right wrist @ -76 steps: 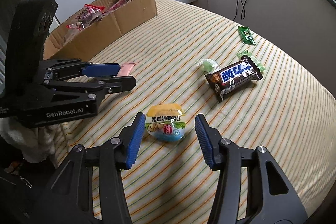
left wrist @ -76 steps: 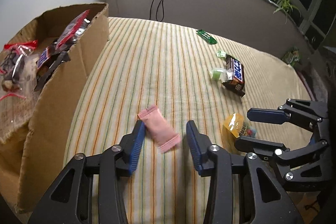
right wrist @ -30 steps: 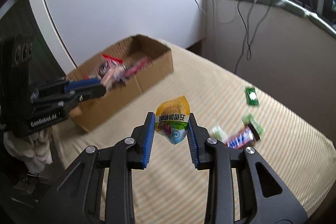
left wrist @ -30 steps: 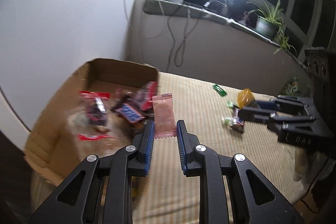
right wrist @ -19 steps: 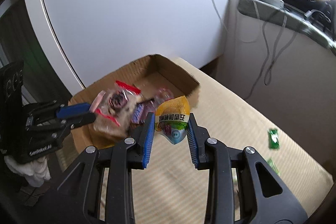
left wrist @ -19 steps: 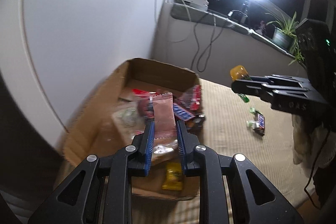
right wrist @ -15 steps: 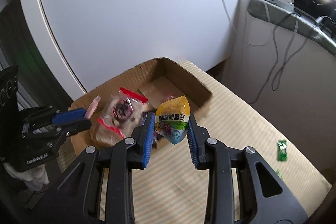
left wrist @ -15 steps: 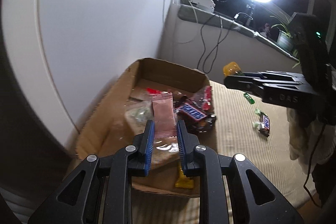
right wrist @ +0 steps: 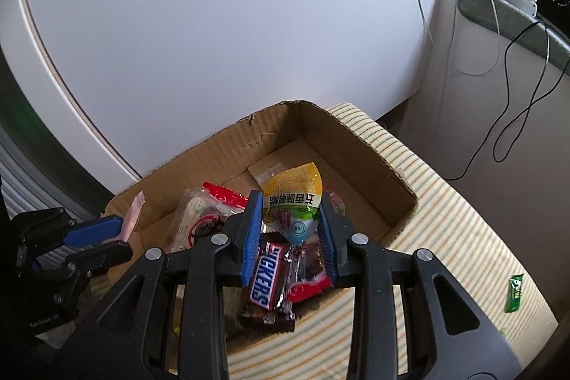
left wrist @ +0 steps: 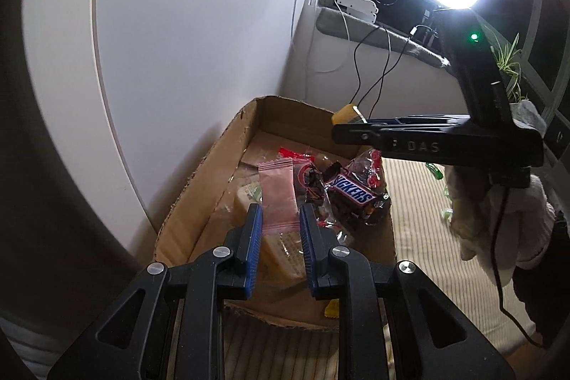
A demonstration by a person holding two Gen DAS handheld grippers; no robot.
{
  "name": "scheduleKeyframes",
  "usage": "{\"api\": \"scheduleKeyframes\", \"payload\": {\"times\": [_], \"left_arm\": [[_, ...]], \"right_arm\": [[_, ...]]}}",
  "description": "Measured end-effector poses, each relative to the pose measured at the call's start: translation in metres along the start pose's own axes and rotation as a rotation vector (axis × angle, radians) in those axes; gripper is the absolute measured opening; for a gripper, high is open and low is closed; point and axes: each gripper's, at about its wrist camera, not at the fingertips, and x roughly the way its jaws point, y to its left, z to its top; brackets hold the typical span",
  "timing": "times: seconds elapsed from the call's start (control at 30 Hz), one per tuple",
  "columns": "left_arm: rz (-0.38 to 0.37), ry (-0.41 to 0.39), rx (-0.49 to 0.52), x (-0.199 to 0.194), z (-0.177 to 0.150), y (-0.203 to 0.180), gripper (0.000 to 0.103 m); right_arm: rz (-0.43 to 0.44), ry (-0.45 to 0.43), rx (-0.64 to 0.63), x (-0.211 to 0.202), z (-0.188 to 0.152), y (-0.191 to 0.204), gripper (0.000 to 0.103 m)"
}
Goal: Organize snacks
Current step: 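Carry the pink candy and jelly cup into the box and release both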
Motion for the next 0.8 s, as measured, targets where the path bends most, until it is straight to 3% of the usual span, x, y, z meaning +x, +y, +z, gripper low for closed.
{"api": "scheduleKeyframes", "payload": {"times": [0.2, 0.3, 0.43, 0.8], "left_arm": [[0.006, -0.002, 0.012, -0.003, 0.0, -0.003, 0.022], [0.015, -0.004, 0.009, -0.004, -0.001, -0.004, 0.039], [0.016, -0.008, 0.007, -0.006, -0.001, -0.005, 0.04], [-0.011, -0.03, 0.033, -0.018, 0.0, -0.022, 0.04]], "right_arm": [[-0.004, -0.012, 0.007, -0.002, 0.001, -0.003, 0.041], [-0.014, -0.03, 0.016, -0.007, 0.002, -0.005, 0.063], [-0.024, -0.051, 0.026, -0.017, 0.002, -0.009, 0.075], [-0.052, -0.078, 0.049, -0.052, -0.017, -0.027, 0.075]]}}
